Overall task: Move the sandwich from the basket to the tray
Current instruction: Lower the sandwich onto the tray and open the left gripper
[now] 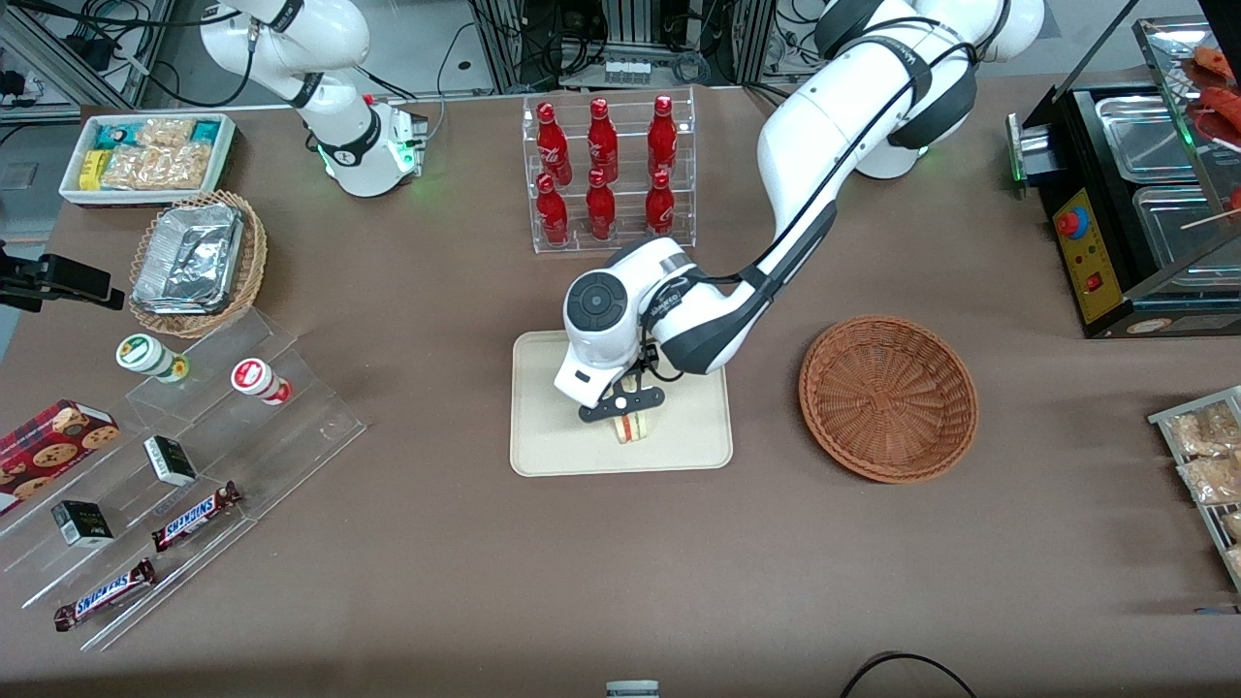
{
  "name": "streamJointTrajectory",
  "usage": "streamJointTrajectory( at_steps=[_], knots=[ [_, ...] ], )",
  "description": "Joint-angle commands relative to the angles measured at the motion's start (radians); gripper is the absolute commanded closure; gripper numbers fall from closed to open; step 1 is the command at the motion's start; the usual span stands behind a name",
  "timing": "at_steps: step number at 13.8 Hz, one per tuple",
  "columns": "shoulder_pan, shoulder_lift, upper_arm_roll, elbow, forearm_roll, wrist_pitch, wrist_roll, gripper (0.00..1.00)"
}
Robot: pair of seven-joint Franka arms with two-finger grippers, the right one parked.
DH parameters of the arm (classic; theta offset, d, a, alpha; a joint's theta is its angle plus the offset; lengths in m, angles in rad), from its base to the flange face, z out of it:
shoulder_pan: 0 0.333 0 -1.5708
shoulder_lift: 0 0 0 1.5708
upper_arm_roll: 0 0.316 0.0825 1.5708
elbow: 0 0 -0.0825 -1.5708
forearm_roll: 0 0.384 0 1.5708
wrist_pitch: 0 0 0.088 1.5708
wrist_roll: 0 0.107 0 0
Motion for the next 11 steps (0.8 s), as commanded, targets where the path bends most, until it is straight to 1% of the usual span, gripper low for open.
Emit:
streamJointTrajectory(
  at_steps=[1, 8, 9, 10, 11],
  knots=[
    [-0.008, -0.055, 0.006, 0.024, -0.016, -0.079, -0.007, 0.00],
    [0.001, -0.175, 0.012, 0.023, -0.017, -0.167, 0.013, 0.00],
    [0.001, -0.198, 0.017, 0.020, -0.007, -0.190, 0.024, 0.00],
    [0.009, -0.212, 0.020, 0.020, -0.010, -0.208, 0.065, 0.00],
    [0.039, -0.223, 0.019, 0.018, -0.019, -0.230, 0.108, 0.00]
  ],
)
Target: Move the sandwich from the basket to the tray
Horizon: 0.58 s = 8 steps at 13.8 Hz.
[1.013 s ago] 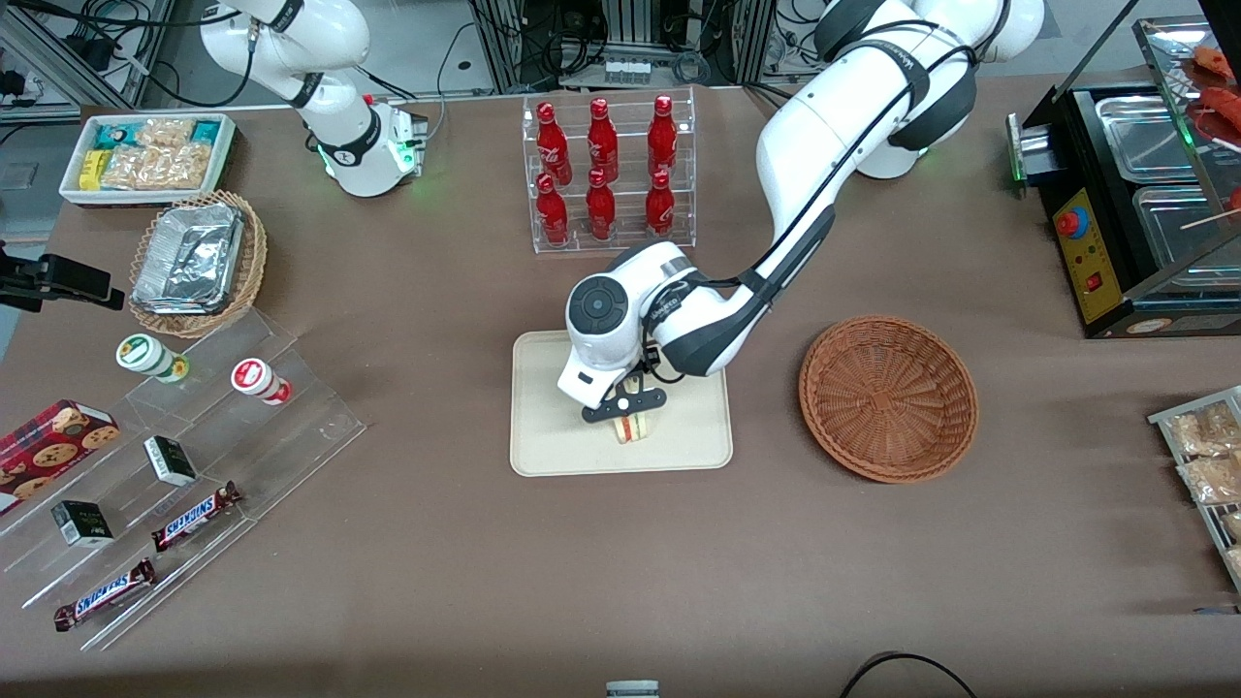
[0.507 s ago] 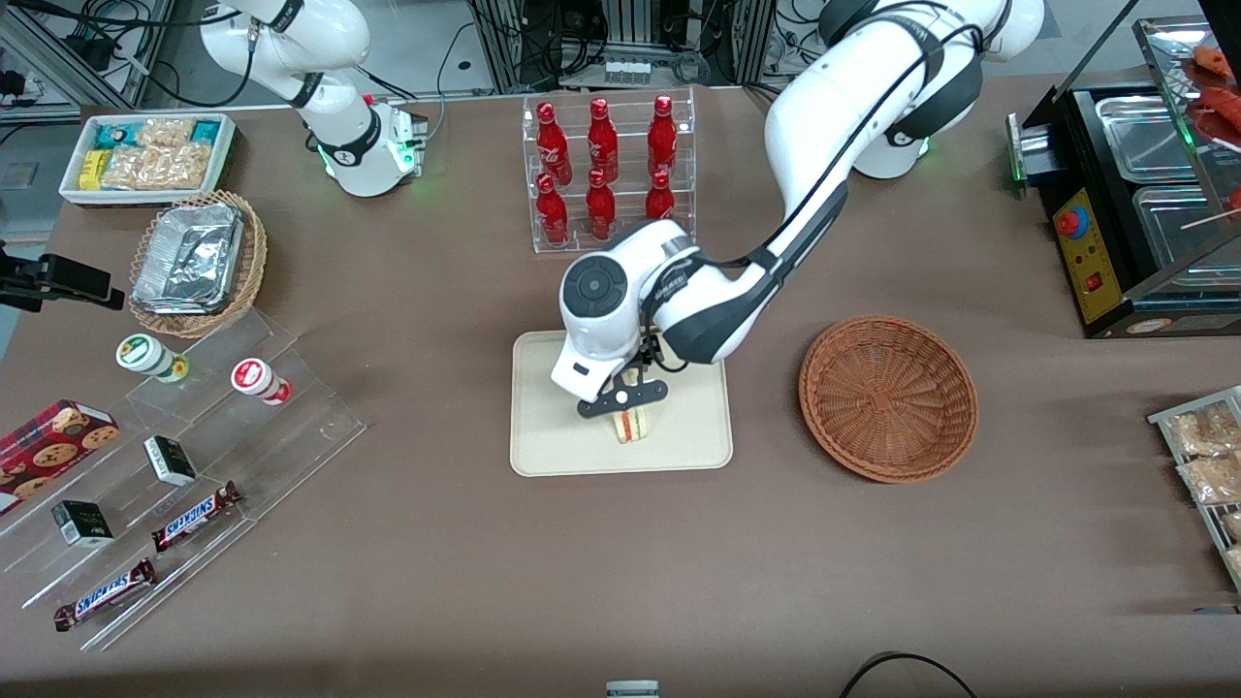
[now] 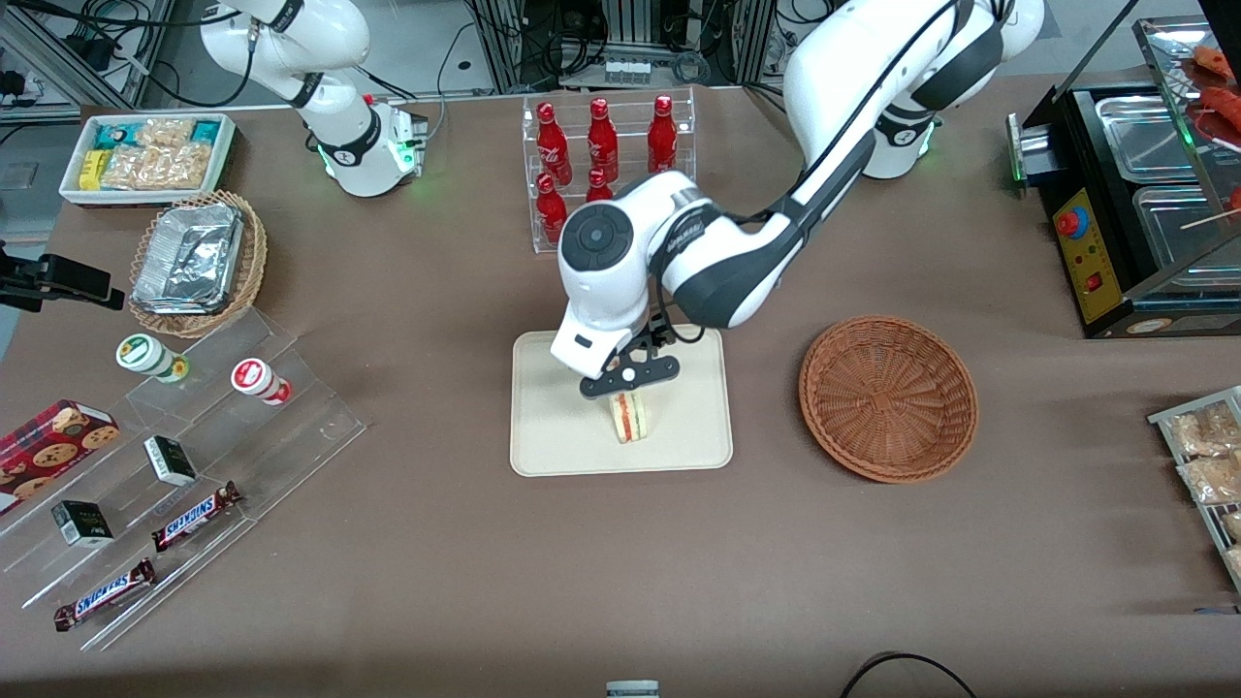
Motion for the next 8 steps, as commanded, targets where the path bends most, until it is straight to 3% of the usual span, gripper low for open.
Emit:
streamJointTrajectory(
  at_steps=[1, 5, 8],
  knots=[
    [0.058, -0.054, 0.004, -0.013, -0.018, -0.087, 0.098, 0.00],
    [0.165, -0.128, 0.005, -0.030, -0.080, -0.137, 0.224, 0.00],
    [0.283, -0.220, 0.002, -0.166, -0.084, -0.128, 0.341, 0.00]
  ],
)
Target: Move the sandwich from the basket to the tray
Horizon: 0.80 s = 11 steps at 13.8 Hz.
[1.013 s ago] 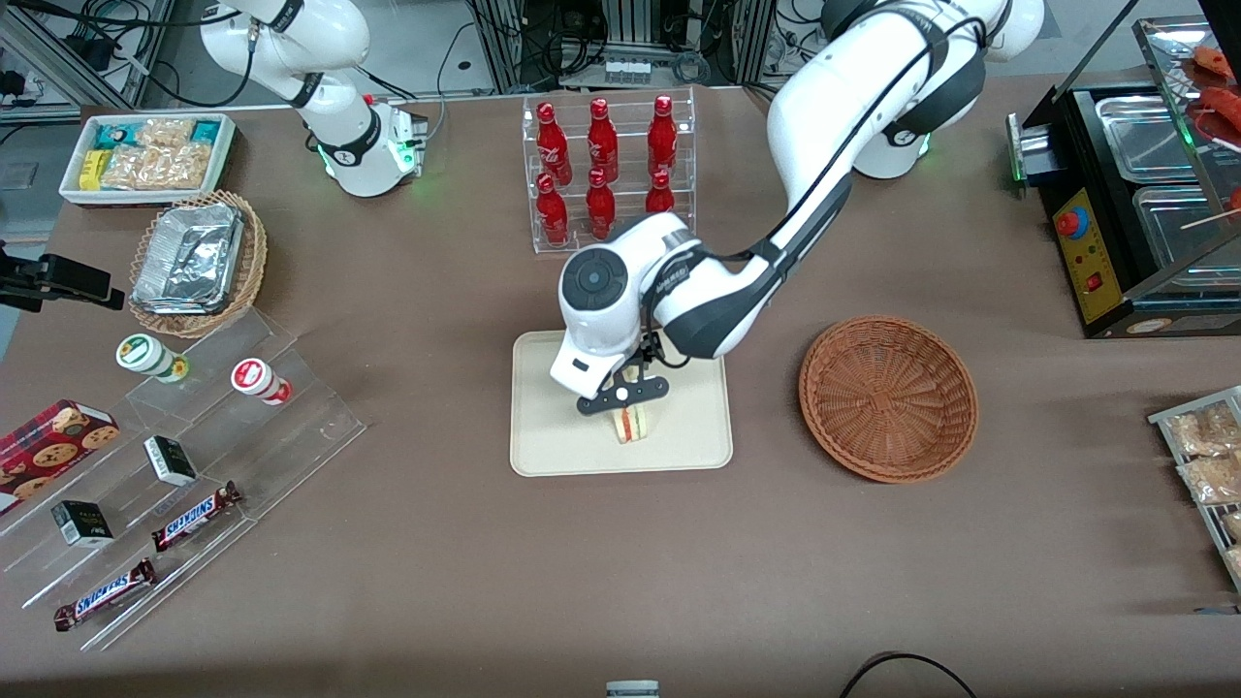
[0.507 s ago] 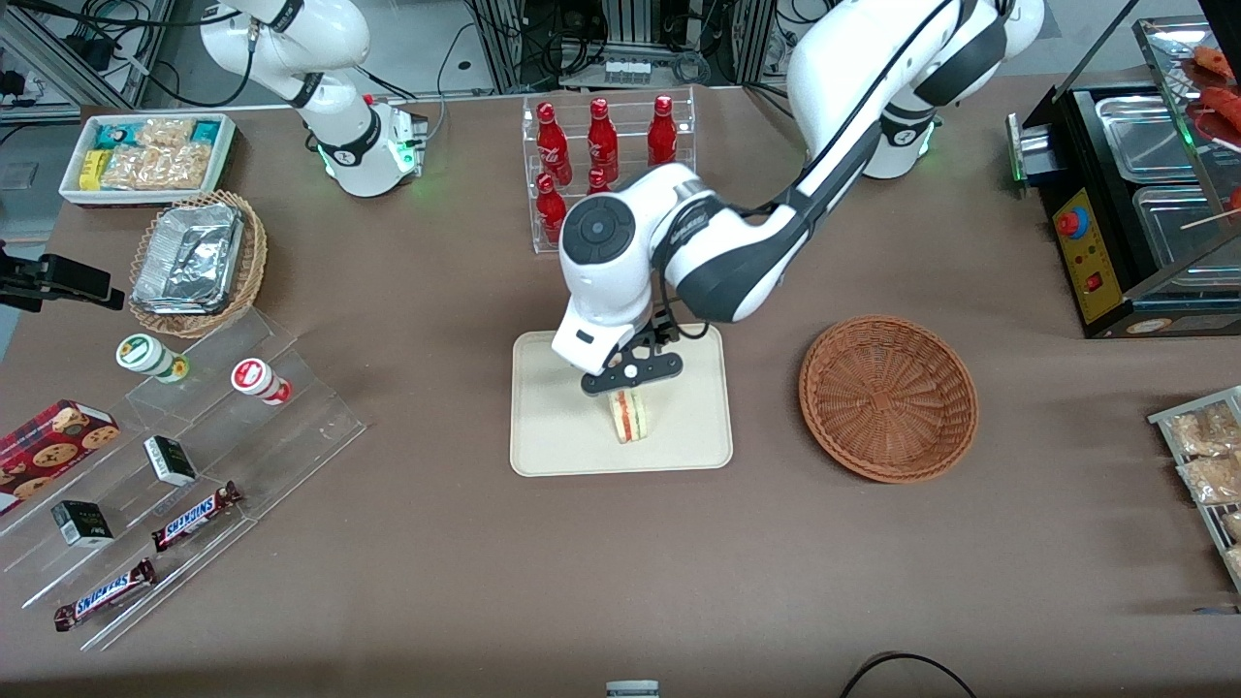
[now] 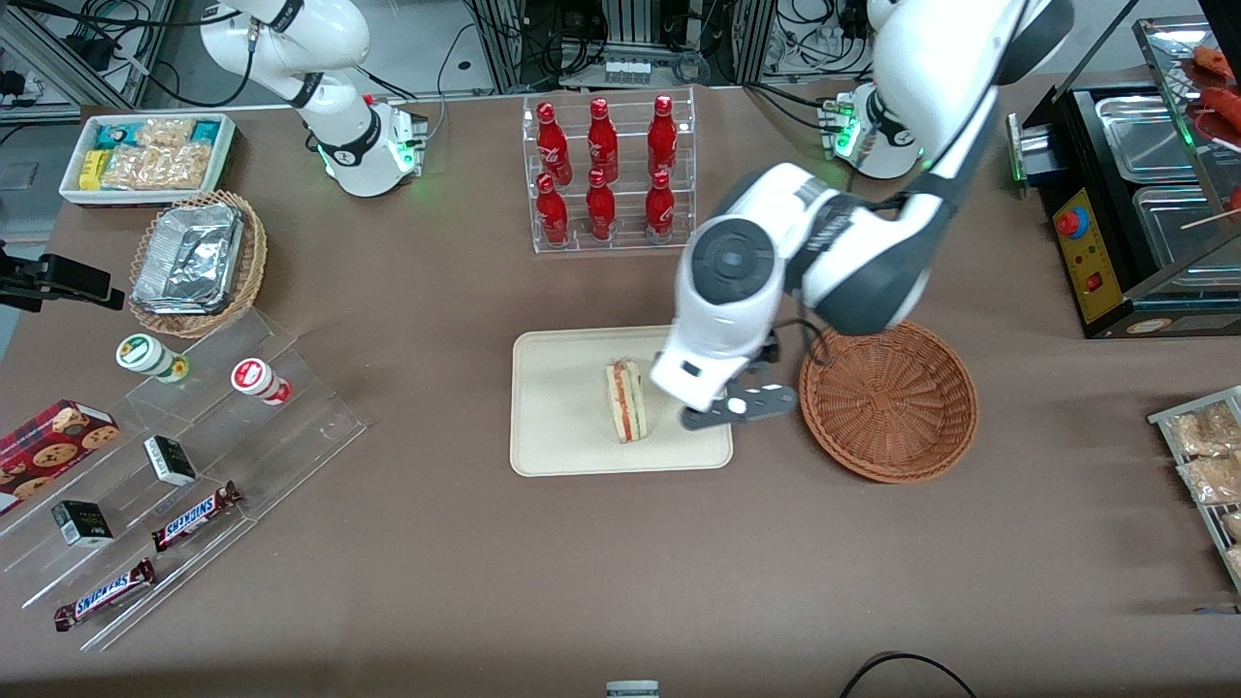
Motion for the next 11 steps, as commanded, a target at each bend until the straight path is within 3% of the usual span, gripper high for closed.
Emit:
streamJointTrajectory(
  at_steps=[1, 8, 11],
  knots=[
    [0.109, -0.125, -0.003, -0.159, -0.033, 0.012, 0.145, 0.00],
    [0.260, -0.230, 0.000, -0.273, -0.047, 0.024, 0.354, 0.00],
    [0.344, -0.357, 0.011, -0.385, -0.091, 0.027, 0.545, 0.00]
  ],
)
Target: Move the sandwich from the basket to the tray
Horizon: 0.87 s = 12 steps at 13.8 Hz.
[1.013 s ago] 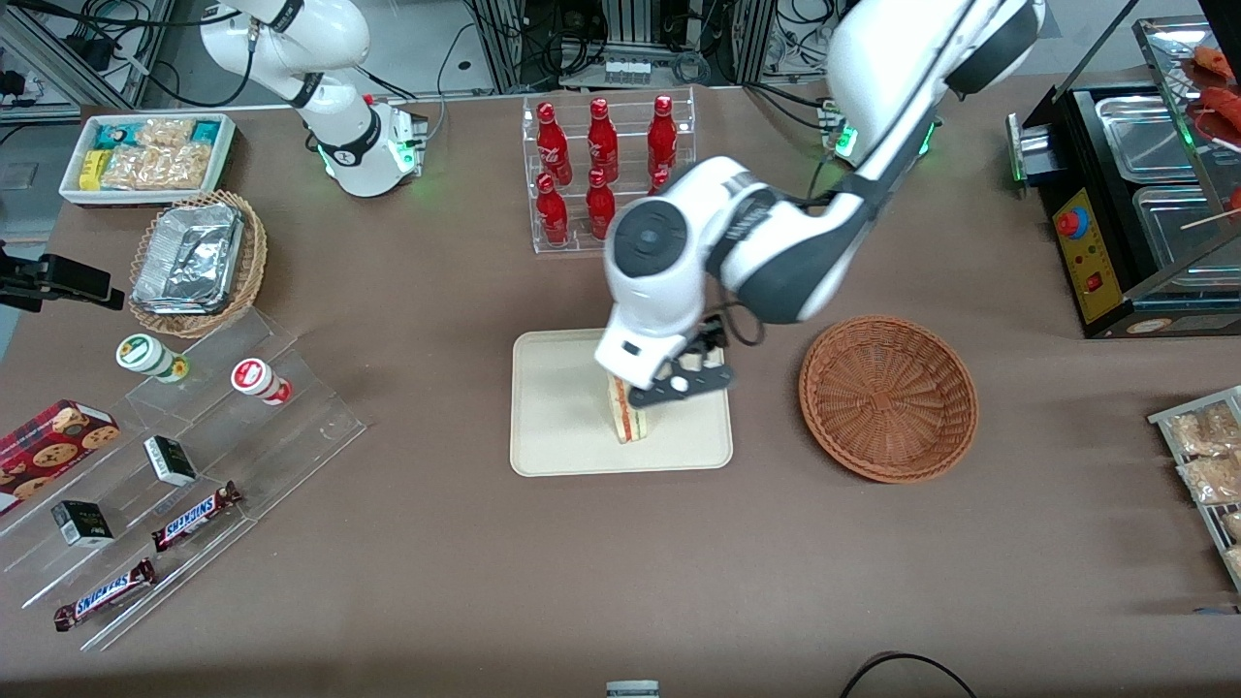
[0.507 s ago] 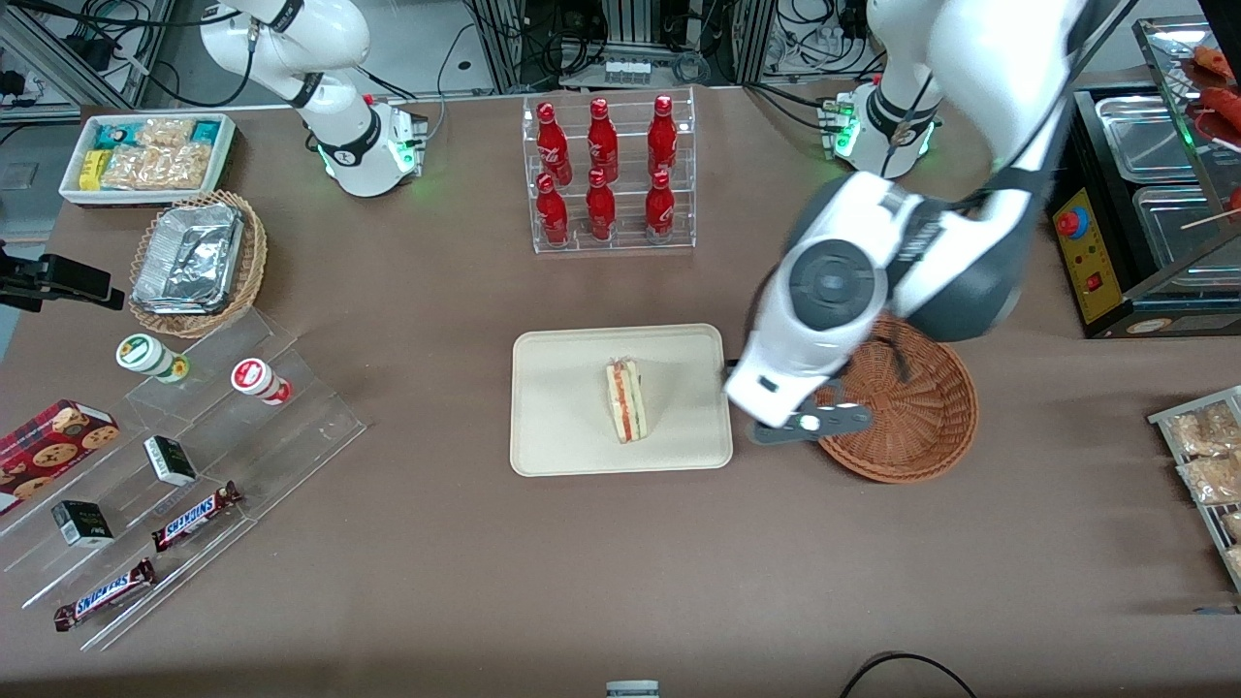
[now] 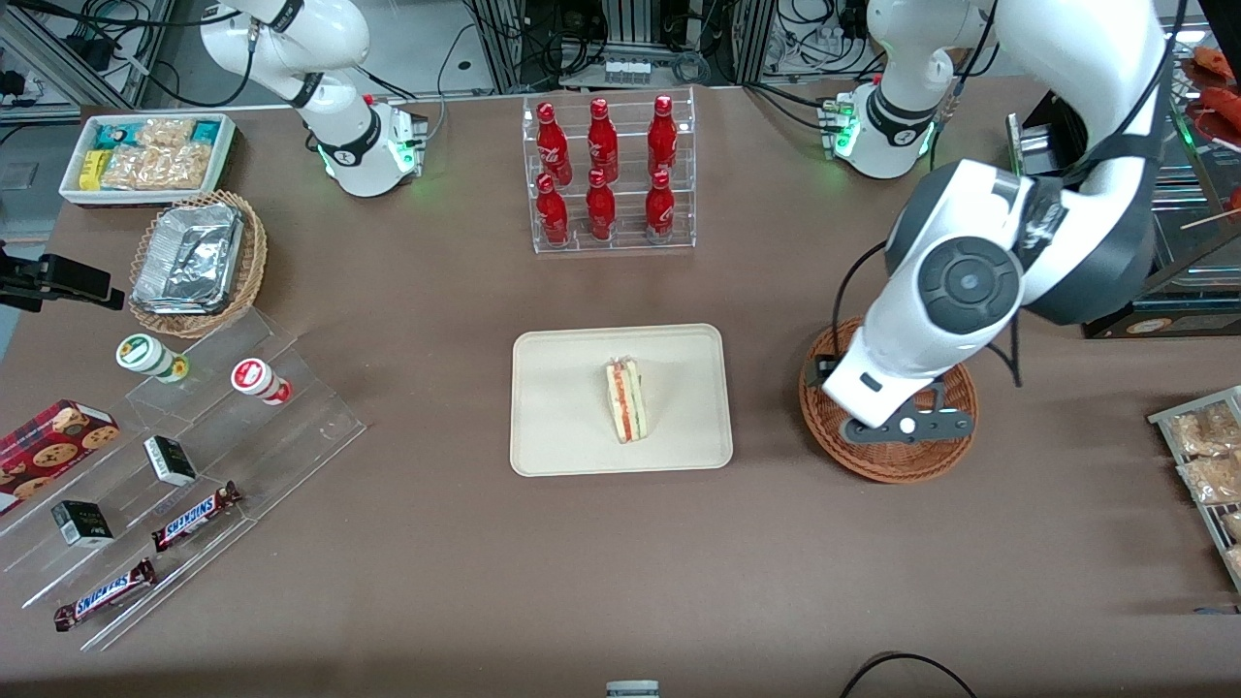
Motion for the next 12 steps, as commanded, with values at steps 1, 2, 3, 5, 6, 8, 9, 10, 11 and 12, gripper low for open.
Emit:
streamJointTrajectory(
  at_steps=[1, 2, 3, 5, 6, 8, 9, 10, 11, 12],
  knots=[
    [0.057, -0.146, 0.043, -0.121, -0.054, 0.011, 0.175, 0.00],
    [0.051, -0.181, 0.075, -0.147, -0.059, 0.009, 0.225, 0.00],
    [0.049, -0.218, 0.103, -0.169, -0.078, 0.003, 0.275, 0.00],
    [0.046, -0.274, 0.169, -0.196, -0.121, -0.027, 0.387, 0.00],
    [0.045, -0.301, 0.199, -0.204, -0.134, -0.055, 0.442, 0.00],
    [0.045, -0.337, 0.243, -0.204, -0.142, -0.102, 0.525, 0.00],
    [0.045, -0.356, 0.272, -0.204, -0.155, -0.133, 0.559, 0.00],
    [0.040, -0.370, 0.299, -0.203, -0.158, -0.155, 0.590, 0.00],
    [0.037, -0.385, 0.324, -0.202, -0.158, -0.168, 0.610, 0.00],
    [0.036, -0.400, 0.348, -0.201, -0.158, -0.181, 0.616, 0.00]
  ],
)
